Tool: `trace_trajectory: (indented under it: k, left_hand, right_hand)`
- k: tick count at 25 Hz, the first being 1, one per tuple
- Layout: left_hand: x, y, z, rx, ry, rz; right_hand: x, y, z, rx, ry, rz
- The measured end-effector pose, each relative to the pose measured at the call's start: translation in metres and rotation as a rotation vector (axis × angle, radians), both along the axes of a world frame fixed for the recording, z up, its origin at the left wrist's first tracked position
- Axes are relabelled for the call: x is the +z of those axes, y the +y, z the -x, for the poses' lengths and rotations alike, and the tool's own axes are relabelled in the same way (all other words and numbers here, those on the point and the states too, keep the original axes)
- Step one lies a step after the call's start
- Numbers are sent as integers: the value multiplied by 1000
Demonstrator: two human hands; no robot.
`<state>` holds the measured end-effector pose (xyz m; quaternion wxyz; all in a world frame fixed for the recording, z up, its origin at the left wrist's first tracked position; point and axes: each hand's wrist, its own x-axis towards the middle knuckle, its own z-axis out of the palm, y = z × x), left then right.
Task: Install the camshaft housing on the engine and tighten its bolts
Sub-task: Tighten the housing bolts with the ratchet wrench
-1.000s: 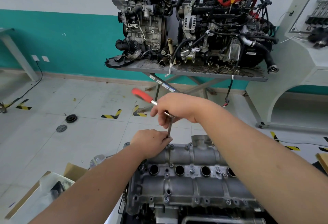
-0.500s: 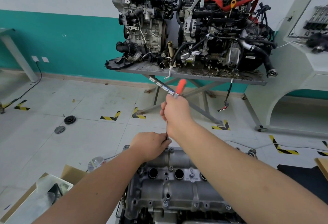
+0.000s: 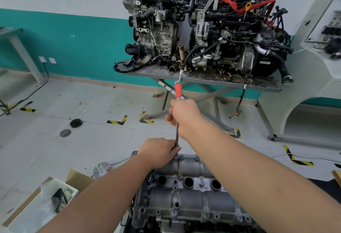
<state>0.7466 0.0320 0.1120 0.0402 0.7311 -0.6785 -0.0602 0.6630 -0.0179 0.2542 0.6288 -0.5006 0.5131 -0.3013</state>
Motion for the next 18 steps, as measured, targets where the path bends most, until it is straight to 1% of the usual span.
trace_trajectory:
  k: [1,2,3,4,5,7,8,9,10,11,12,13,14,15,16,17,18]
  left_hand:
    - [-1,1,0,-3,9,7]
    - [-1,1,0,-4,9,7]
    - [-2,1,-1,-3,3,1]
    - [-2,1,-2,-2,-7,-7]
    - [-2,1,-1,-2,-20,-14]
    - [-2,0,0,1,-43,-25]
    - [-1,0,-1,4,-46,-26]
    - [-2,0,-1,7,-45,-24]
    - [-2,0,-2,7,-43,-21]
    - [-2,1,-2,6,-43,-23]
    - [-2,1,-2,5,-39,-28]
    - [-1,0,-1,5,-27,-27]
    - [-1,0,-1,6,-11,-23]
    - [0,0,0,9,0,-18]
    - [1,0,0,10,2,-16]
    - [1,-1,1,10,-1,-19]
    - [0,0,0,6,-8,-27]
  right_hand:
    - [0,1,-1,-109,-85,-85]
    - [-2,2,-1,-124,-86,-78]
    - [-2,1,-1,-54,-22,12]
    - [-2,2,1,85,110,175]
    - [-1,2,3,282,306,395]
    - [5,-2,6,684,806,945]
    - [7,-3,6,836,990,1164]
    - [8,-5,5,923,1075,1291]
    - [7,-5,4,950,1088,1314]
    - [6,-3,4,903,1006,1215]
    - [6,-2,3,777,840,977]
    - [4,-4,1,564,588,635]
    - [2,-3,-1,332,288,263]
    - [4,1,-3,110,6,-21]
    - [5,5,-4,-56,-175,-165]
    - [5,7,-5,-104,-204,-180]
    - [4,8,-3,-28,-118,-79]
